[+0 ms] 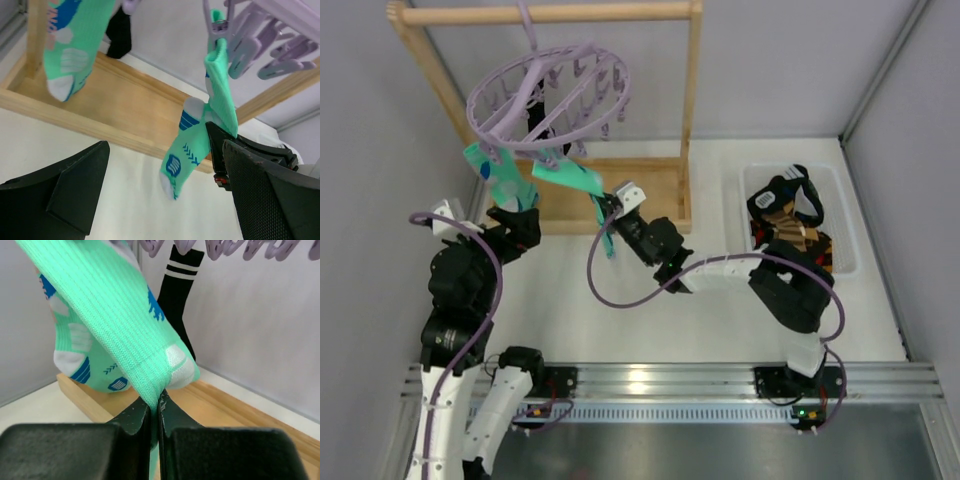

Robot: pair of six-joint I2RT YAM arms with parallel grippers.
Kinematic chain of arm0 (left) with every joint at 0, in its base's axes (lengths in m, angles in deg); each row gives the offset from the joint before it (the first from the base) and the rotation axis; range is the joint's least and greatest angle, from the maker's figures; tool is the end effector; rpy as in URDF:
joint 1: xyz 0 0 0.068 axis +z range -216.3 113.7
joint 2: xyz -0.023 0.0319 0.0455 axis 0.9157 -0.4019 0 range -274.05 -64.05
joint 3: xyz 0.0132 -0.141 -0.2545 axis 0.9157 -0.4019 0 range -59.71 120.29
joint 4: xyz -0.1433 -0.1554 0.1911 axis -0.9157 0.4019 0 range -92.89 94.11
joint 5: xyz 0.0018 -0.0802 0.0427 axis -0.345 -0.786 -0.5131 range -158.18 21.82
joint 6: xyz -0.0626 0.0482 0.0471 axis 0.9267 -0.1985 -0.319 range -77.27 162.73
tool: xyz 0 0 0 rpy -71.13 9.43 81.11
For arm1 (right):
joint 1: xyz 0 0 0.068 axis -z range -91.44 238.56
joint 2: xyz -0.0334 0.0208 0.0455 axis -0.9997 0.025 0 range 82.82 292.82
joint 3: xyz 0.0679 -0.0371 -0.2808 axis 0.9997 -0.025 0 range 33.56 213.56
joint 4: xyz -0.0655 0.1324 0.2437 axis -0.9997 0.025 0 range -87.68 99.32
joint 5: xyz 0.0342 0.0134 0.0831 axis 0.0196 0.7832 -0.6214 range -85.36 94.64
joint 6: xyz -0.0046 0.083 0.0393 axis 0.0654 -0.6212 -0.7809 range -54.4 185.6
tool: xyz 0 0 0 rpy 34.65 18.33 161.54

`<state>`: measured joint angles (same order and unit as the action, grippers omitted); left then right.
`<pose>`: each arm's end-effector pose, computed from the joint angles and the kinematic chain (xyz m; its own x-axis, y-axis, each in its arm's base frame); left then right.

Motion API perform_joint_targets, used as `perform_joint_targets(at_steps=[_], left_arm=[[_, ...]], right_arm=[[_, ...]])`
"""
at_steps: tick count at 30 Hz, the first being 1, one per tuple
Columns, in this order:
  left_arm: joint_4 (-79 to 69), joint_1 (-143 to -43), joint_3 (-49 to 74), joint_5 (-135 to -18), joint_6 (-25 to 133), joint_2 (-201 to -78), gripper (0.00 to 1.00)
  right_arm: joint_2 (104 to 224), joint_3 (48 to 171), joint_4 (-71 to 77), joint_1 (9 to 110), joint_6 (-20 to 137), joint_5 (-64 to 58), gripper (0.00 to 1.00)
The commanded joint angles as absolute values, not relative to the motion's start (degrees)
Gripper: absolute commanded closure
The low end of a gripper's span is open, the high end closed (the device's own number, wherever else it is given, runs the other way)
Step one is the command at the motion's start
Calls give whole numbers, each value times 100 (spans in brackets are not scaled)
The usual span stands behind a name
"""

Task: Remove the socks clipped to the hanger

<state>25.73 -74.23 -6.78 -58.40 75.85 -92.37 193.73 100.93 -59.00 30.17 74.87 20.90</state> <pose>0.1468 -0.0062 0.4039 -0.0406 -0.5380 -0.8420 -0.0646 0.8423 -0.5351 0.2837 0.4171 0.2822 0.2672 0.1390 -0.9536 -0.6432 0.7625 -0.0691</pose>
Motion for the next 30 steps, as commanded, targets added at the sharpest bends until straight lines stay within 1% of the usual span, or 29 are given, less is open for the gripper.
perform_joint_targets(at_steps=[1, 2, 4, 6, 11, 17, 21, 23, 26, 27, 30], left_arm=[[2225, -7439, -294, -6693, 7639, -9489, 2], [2068, -7439, -180, -7139, 7665, -9612, 2], [1935, -7439, -65, -7510, 7762, -9831, 2], [1908, -7439, 137, -7635, 7867, -9990, 2], [1917, -7439, 488, -7688, 8069, -10447, 2], [1917, -7561, 788, -7487, 8289, -10992, 2], [1917, -8105, 1156, -6619, 8272, -11352, 2], [1917, -8536, 1332, -6371, 8246, -11537, 2], [1952, -9177, 1736, -5564, 8045, -11968, 2], [1952, -9475, 1798, -5030, 7982, -12143, 2], [1970, -9793, 2044, -4411, 7692, -12459, 2]], right_arm=[[18541, 9493, -6448, 2994, 7404, 1863, 100], [18425, 9360, -6404, 2994, 7342, 1836, 100], [18066, 8991, -6246, 3003, 7184, 1713, 100], [17723, 8641, -6062, 3003, 7026, 1643, 100], [17107, 8042, -5578, 3003, 6867, 1502, 100], [16623, 7760, -4963, 3021, 6369, 1029, 100], [16579, 7768, -4734, 3003, 6235, 834, 100], [16561, 7742, -4725, 2985, 6165, 842, 100], [16544, 7742, -4681, 2950, 6164, 948, 100], [16561, 7750, -4655, 2924, 6173, 965, 100], [16596, 7786, -4567, 2863, 6243, 1009, 100]])
